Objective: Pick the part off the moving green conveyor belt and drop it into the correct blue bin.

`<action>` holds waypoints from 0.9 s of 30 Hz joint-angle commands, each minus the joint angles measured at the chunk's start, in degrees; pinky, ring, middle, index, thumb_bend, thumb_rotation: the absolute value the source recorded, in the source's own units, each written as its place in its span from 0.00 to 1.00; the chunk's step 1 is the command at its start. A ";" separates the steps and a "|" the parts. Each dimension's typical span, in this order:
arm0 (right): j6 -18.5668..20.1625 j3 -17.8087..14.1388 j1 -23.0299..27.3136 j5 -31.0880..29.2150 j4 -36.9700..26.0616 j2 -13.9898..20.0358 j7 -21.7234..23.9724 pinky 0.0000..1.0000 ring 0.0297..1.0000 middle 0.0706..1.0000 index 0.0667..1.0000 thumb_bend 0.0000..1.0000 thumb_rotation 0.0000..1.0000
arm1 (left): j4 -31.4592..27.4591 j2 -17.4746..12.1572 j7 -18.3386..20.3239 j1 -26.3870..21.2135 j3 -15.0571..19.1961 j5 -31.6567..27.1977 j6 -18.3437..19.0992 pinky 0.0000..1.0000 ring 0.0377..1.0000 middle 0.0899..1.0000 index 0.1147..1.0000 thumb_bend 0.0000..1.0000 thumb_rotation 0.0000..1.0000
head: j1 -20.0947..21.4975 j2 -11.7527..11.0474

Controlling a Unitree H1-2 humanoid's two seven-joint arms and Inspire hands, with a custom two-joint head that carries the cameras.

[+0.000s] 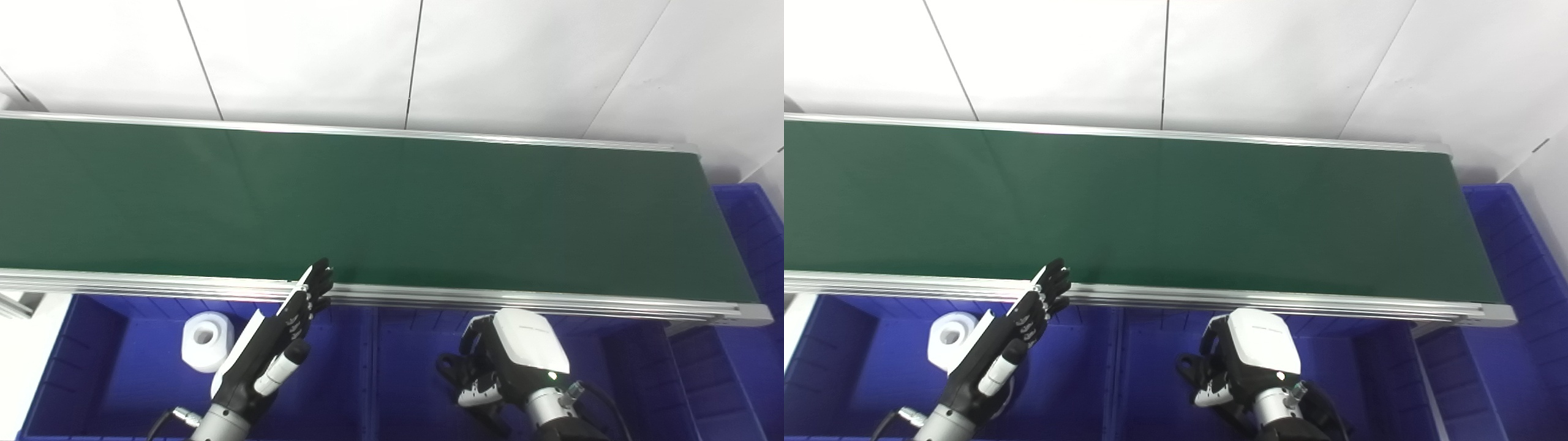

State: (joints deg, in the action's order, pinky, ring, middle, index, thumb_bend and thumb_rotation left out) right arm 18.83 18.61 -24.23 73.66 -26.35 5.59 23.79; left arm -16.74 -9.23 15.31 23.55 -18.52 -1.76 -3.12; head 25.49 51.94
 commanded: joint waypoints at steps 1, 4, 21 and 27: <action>-0.49 0.40 1.04 2.26 0.21 -0.11 0.98 0.23 0.30 0.37 0.49 0.52 0.00 | -1.59 -0.02 -0.04 0.24 0.01 0.52 -0.97 0.96 0.99 1.00 1.00 0.92 0.91 | -0.20 0.02; 0.78 0.73 1.95 8.05 0.53 -0.02 10.24 0.49 0.59 0.67 0.66 0.84 0.31 | -1.81 0.11 -0.04 0.36 -0.02 0.43 -1.06 0.96 0.99 1.00 1.00 0.92 0.90 | -0.30 0.19; -1.90 0.30 2.85 15.11 -1.94 -0.81 24.48 1.00 0.94 0.95 0.92 1.00 0.72 | -2.71 0.10 -0.05 0.73 -0.16 0.57 -0.83 0.94 0.98 1.00 1.00 0.92 0.91 | -0.77 0.53; -2.63 -2.55 0.99 -0.10 -3.82 -2.22 13.91 0.70 0.78 0.84 0.85 0.95 0.92 | -2.57 0.40 -0.08 0.77 -0.43 0.84 -0.71 0.95 0.99 1.00 1.00 0.93 0.90 | -0.76 -0.06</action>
State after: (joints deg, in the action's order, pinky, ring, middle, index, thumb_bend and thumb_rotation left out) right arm 18.76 16.92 -22.58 79.38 -27.64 4.55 42.97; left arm -17.90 -9.15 15.17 24.29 -18.73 -0.76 -3.10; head 24.79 51.95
